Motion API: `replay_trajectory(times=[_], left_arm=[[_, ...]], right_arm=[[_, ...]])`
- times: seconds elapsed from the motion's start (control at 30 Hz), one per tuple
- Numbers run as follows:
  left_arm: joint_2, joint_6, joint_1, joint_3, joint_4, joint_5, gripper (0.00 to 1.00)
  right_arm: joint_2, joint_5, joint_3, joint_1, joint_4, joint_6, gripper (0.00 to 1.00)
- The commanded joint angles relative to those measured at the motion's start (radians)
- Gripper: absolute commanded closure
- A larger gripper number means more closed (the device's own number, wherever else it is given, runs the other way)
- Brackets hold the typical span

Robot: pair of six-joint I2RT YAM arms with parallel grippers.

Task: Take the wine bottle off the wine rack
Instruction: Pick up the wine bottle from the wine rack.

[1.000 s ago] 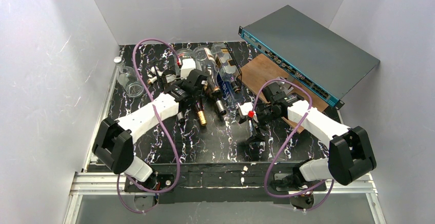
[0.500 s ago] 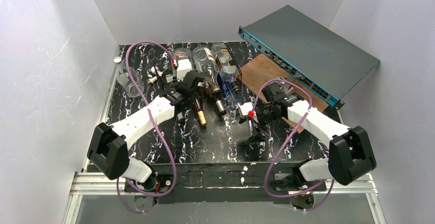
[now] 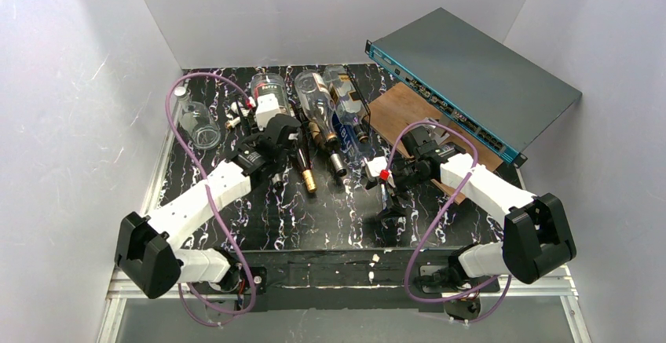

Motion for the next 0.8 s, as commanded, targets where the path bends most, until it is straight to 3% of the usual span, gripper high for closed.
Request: replay_trajectory(times=[0.0, 0.33, 0.77], left_arm=[[-0.128, -0.03, -0.004, -0.005, 0.133, -0.074, 1.0], [-0.383, -0.075, -0.018, -0.163, 0.127, 0.054, 1.0], [-0.476, -0.125, -0.024, -0.238, 0.128, 0.176, 1.0]], right_arm=[[-0.01, -0.018, 0.013, -0.006, 0.0, -0.013, 0.0], [0.0, -0.023, 0.01, -0.006, 0.001, -0.012, 0.0], [-0.003, -0.024, 0.01, -0.006, -0.001, -0.011, 0.0]])
